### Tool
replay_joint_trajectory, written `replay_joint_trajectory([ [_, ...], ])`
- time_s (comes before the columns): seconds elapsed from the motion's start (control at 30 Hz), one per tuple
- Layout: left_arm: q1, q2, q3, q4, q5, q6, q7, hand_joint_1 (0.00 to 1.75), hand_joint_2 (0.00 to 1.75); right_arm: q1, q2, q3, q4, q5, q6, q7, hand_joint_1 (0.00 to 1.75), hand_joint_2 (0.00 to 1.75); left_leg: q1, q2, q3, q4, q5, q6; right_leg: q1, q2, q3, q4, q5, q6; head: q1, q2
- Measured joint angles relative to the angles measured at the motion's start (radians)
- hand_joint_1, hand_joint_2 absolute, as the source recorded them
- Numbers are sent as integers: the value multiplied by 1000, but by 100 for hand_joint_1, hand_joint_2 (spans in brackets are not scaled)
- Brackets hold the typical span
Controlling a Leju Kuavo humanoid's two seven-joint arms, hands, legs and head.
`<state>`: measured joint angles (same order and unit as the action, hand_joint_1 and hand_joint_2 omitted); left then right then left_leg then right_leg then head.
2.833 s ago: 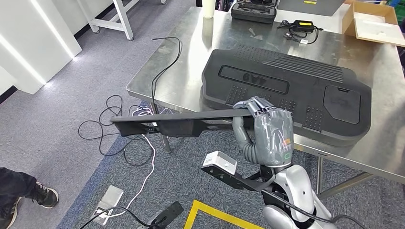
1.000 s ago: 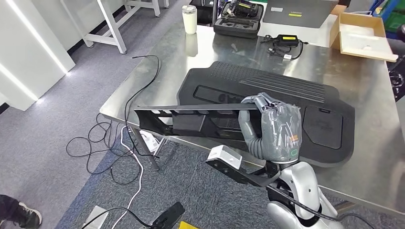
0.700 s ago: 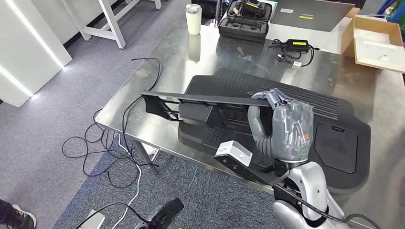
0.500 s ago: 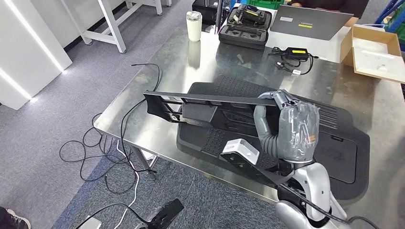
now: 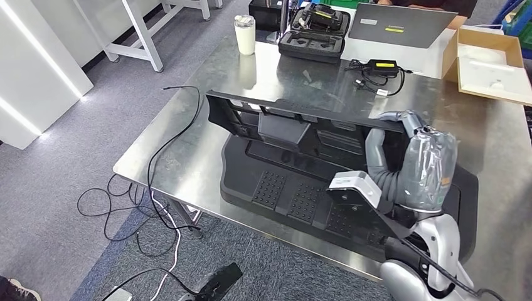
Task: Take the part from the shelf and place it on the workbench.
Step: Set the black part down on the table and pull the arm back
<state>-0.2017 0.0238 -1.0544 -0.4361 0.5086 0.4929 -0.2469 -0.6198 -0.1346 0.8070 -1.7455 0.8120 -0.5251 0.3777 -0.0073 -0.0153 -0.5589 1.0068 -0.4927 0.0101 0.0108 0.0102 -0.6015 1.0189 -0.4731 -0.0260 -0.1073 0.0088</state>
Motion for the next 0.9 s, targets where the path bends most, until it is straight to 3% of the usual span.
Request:
replay_joint_trajectory([
  [0.47, -1, 0, 0, 0, -10, -7, 12, 0, 0, 22, -33, -41, -31, -5, -32, 18, 166, 175, 0, 0, 0, -1, -1, -3, -3, 0, 1, -1, -2, -2, 0, 0],
  [0.7, -1, 0, 0, 0, -28, -15, 23, 0, 0, 42, -69, -83, -40, 69, -55, 69, 165, 175, -1, 0, 0, -1, -2, -3, -4, 0, 1, -2, -2, -1, 0, 0],
  [0.9, -7, 0, 0, 0, -41, -31, 35, 0, 0, 55, -100, -107, -40, 98, -59, 63, 172, 175, -1, 0, 0, -1, -2, -3, -4, 0, 1, -2, -2, 0, 0, 0],
])
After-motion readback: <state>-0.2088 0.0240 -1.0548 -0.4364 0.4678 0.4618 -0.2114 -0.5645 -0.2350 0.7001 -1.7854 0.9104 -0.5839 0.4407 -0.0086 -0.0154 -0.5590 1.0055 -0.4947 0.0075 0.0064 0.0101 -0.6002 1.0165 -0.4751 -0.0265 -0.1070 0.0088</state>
